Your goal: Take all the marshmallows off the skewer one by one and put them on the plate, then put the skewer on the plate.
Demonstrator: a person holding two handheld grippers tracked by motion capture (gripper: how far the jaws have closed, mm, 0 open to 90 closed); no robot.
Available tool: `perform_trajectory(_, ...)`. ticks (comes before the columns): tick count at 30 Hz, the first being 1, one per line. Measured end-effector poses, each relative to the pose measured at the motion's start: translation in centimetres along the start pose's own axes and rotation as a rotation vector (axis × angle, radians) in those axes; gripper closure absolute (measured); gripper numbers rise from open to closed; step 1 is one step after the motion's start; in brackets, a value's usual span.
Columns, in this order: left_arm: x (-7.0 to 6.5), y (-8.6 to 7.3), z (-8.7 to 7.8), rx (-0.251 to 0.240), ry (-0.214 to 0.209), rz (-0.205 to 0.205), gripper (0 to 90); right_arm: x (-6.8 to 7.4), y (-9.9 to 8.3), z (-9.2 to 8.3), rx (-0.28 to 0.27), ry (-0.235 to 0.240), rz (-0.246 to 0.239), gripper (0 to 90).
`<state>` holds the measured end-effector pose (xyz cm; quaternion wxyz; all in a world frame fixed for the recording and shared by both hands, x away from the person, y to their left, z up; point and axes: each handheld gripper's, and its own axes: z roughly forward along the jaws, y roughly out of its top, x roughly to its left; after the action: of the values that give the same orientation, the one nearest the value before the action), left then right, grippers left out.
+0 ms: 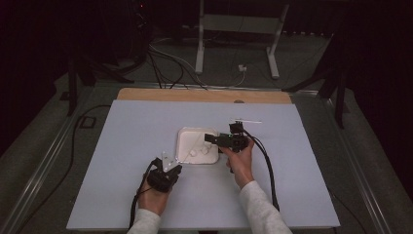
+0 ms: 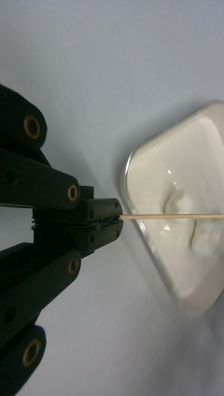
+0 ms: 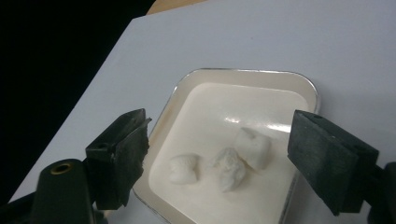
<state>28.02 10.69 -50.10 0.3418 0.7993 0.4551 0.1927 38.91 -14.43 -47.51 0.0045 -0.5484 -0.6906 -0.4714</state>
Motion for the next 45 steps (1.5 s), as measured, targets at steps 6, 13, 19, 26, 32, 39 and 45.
perform_trajectory(6, 1.0, 0.5, 1.5, -0.010, 0.015, -0.098, 90.0, -0.4, -0.3, -0.1, -0.005, -0.006, 0.008, 19.6)
perform_trajectory(13, 1.1, 2.1, 2.2, -0.031, 0.037, -0.110, 90.0, -0.9, -0.7, -0.3, -0.004, -0.013, 0.017, 19.6)
perform_trajectory(19, 0.9, 3.9, 2.9, -0.037, 0.049, -0.112, 89.9, -0.5, -0.7, -0.5, -0.010, -0.012, -0.004, 19.6)
perform_trajectory(26, 0.7, 4.7, 4.5, 0.002, 0.063, -0.133, 87.1, 0.0, -1.0, -1.1, -0.012, -0.025, -0.055, 19.6)
perform_trajectory(32, 0.8, 4.7, 5.2, 0.023, 0.066, -0.129, 82.1, 0.2, -1.3, -1.8, -0.024, -0.033, -0.096, 19.4)
perform_trajectory(39, 1.1, 4.9, 3.7, -0.073, 0.006, -0.141, 51.5, 0.3, -1.7, -2.7, -0.020, -0.046, -0.165, 16.3)
perform_trajectory(45, 1.8, 4.8, 0.8, -0.163, -0.064, -0.123, 19.0, 0.4, -1.9, -3.9, -0.019, -0.032, -0.245, 8.4)
